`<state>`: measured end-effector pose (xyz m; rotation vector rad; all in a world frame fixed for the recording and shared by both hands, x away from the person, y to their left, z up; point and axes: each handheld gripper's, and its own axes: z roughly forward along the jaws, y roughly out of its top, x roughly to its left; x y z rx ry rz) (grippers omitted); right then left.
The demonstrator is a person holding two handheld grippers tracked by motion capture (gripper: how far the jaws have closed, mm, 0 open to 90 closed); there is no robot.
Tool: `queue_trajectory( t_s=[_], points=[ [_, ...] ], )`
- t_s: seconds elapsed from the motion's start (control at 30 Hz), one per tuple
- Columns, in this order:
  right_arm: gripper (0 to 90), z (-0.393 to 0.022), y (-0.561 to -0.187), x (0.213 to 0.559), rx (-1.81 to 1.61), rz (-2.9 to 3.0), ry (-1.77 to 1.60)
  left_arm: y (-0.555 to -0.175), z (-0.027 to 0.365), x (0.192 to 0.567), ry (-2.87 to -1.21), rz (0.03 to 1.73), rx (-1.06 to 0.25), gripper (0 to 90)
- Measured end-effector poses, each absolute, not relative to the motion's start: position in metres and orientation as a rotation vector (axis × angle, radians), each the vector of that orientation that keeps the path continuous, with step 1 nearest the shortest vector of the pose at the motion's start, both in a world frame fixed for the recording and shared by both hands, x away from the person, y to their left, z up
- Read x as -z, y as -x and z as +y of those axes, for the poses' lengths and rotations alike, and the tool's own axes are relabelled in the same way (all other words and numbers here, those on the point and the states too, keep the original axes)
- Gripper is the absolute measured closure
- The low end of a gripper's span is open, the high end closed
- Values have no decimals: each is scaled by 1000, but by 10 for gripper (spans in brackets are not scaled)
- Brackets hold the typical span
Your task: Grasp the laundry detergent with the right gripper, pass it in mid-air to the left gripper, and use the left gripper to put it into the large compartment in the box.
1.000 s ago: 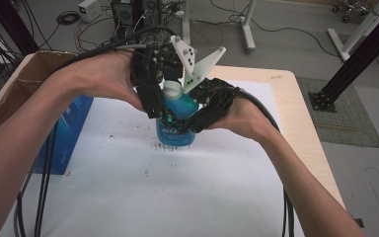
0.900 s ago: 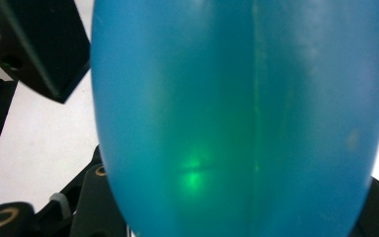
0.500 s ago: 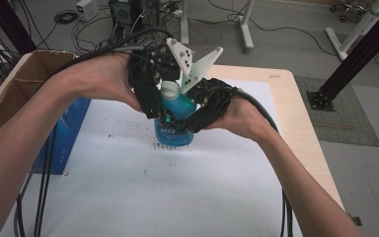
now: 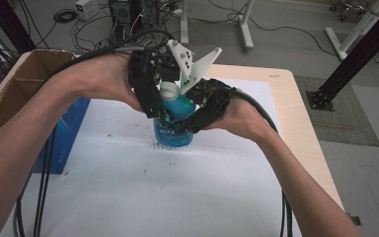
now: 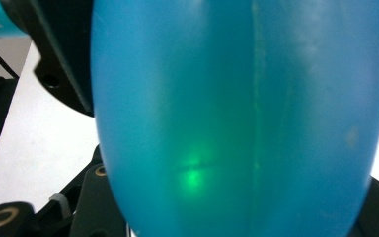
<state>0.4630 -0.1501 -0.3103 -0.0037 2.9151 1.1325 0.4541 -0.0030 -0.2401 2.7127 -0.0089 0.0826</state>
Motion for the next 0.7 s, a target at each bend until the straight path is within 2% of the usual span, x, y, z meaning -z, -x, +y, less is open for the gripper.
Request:
queue_trajectory(
  t_s=[0.4,0.7],
  points=[
    [457,-150,-463,312,-1129,2920,-3,-454,-4,240,-2711,-22,-94,314],
    [457,-151,-463,312,-1136,2919,2,-453,-5,240,-2713,-31,-108,315]
  ],
)
